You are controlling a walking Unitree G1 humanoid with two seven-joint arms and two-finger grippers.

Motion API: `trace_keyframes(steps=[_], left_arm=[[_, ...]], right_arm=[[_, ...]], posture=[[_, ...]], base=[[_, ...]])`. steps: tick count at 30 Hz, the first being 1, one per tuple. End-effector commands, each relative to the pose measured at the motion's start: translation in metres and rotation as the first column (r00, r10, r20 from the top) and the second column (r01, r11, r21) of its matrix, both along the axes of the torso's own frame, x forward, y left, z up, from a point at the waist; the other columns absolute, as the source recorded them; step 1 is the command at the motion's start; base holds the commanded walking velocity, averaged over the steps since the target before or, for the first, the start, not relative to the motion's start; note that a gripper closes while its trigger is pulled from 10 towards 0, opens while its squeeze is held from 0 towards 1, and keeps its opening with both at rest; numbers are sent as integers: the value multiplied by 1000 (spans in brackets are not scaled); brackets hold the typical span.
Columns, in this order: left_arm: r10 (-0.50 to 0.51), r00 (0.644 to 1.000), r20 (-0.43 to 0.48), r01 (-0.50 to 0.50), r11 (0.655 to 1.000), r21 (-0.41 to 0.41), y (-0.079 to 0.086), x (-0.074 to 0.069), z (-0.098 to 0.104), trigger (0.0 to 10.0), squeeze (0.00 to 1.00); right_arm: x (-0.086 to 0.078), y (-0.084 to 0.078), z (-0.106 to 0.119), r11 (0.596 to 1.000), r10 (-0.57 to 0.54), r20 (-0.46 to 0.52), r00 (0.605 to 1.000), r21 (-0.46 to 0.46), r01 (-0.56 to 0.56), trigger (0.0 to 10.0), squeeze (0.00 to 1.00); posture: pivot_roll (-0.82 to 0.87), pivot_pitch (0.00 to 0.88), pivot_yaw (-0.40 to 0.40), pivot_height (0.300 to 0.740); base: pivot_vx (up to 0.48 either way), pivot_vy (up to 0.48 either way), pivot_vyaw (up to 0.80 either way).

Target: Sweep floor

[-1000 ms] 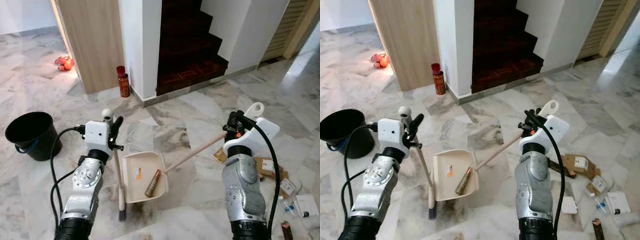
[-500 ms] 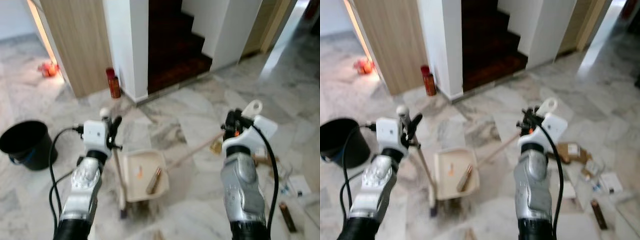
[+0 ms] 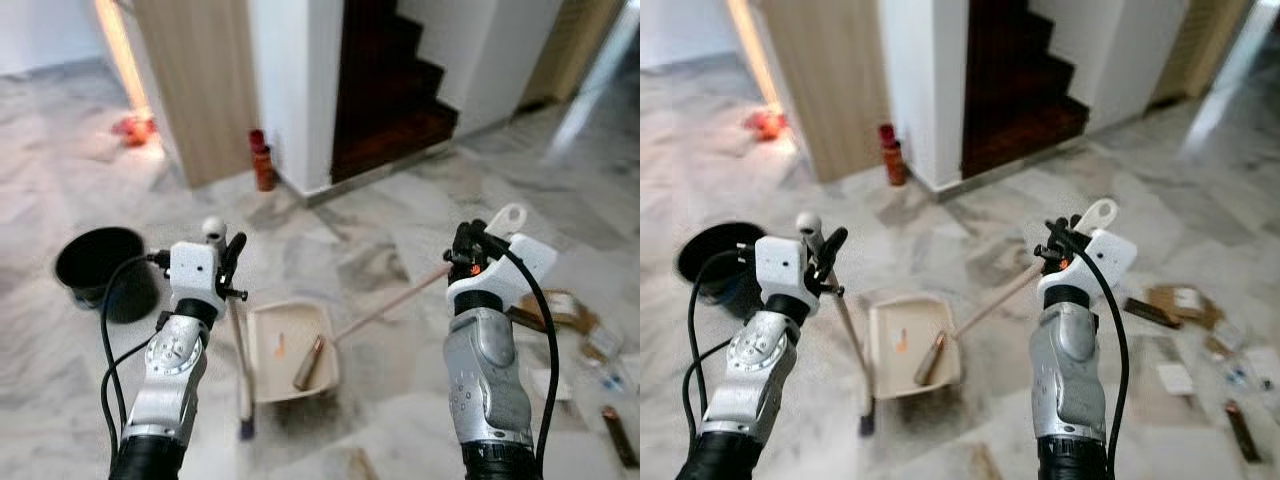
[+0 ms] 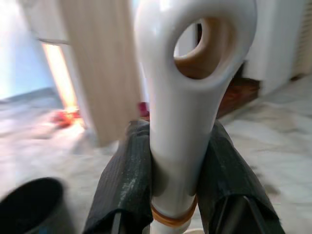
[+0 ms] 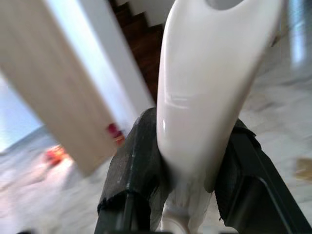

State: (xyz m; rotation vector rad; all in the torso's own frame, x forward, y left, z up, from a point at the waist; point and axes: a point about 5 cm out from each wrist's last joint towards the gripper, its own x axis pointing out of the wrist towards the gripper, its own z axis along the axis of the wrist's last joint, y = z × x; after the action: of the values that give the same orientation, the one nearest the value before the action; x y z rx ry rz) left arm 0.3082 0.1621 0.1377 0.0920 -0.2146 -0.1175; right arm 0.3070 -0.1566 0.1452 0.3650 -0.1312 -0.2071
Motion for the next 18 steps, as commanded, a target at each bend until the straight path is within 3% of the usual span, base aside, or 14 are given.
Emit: trace_keyframes(steps=[1,7,18], left_arm=[[-22,999,44,23,1000,-13,-7,1,11,10000,0],[-23,999,45,24,1000,-13,-7,1,11,10000,0],[-26,999,47,26,1000,2,-8,1,11,10000,0]], right_arm=[[1,4,14,999,19,67,998,40,-22,10000,0],[1,4,13,999,19,65,998,40,-22,10000,0],[1,5,11,998,27,57,998,48,-29,10000,0]], posture=[[-27,37,-7,740],[-27,38,-7,740],[-24,42,-6,740]], base=[[0,356,800],[0,326,800],[0,0,755]])
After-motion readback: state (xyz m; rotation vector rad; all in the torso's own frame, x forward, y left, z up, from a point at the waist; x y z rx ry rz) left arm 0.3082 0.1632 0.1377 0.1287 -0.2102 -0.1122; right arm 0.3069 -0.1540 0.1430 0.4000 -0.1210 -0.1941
